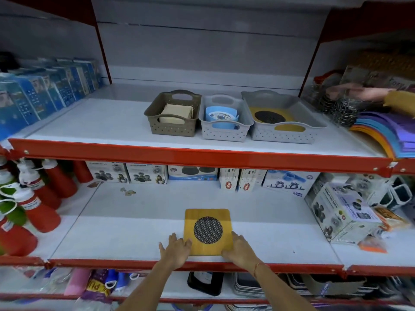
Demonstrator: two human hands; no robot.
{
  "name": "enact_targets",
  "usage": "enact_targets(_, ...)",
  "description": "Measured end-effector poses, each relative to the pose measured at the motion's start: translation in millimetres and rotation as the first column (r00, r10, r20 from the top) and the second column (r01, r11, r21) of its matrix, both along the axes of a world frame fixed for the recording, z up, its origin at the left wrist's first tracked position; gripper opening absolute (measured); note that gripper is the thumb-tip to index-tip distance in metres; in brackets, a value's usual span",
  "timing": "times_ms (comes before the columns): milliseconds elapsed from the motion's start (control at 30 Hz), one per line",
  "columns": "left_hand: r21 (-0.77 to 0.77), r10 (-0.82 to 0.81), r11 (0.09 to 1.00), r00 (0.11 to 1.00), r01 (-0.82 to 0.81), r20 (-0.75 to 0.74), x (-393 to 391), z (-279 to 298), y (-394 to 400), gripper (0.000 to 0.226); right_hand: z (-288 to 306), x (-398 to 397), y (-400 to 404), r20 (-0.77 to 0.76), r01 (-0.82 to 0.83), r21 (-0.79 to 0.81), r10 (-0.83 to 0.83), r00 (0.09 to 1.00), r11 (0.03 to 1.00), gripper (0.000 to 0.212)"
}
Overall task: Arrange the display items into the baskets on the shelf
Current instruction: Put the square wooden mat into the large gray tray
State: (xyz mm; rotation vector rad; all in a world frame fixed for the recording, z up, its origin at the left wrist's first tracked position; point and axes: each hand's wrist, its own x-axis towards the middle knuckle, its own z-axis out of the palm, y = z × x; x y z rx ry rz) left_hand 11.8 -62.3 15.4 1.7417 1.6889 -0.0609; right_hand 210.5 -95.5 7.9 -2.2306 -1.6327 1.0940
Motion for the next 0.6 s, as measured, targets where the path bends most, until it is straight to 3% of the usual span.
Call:
enact_targets(67, -0.037, 0.055, 0.998, 0.997, -0.053, 0.055, 6, -2, 0, 0.050, 2, -3, 3, -0.035, 0.026, 0.020, -0.026, 0.999, 0.999, 0.081)
enact_targets(167, -0.084, 0.169, 0.984, 0.975, -0.159, 0.141, 9, -1, 1, 0.045, 11, -3, 3, -0.141, 0.108, 0.022, -0.104, 0.985, 0.994, 0.054)
enact_targets(300, -0.139, 0.281, 0.959, 0.902, -0.248, 0.328, 5, 2, 0, 0.049, 11, 8, 3, -0.245, 0.219, 0.079, -0.194, 0.950, 0.972, 0.107)
enact_targets(367, -0.162, 0.345, 0.938, 0.804, -0.305, 0.484, 1, 5, -2, 0.050, 8, 13, 0, -0.243, 0.215, 0.085, -0.189, 0.951, 0.973, 0.117)
enact_targets(433, -0.176, 0.380, 0.920, 0.692, -0.349, 0.613, -3, 14, -9, 0.032, 16, 16, -5, -0.236, 0.206, 0.117, -0.174, 0.956, 0.972, 0.120)
enact_targets(533, -0.197, 0.396, 0.902, 0.557, -0.384, 0.730, -9, 43, -24, 0.021, 41, 11, -20, -0.201, 0.198, 0.179, -0.162, 0.966, 0.964, 0.073)
enact_targets(600, -0.206, 0.409, 0.891, 0.516, -0.406, 0.753, -15, 61, -32, 0.029, 51, 11, -28, -0.221, 0.231, 0.223, -0.182, 0.958, 0.947, 0.051)
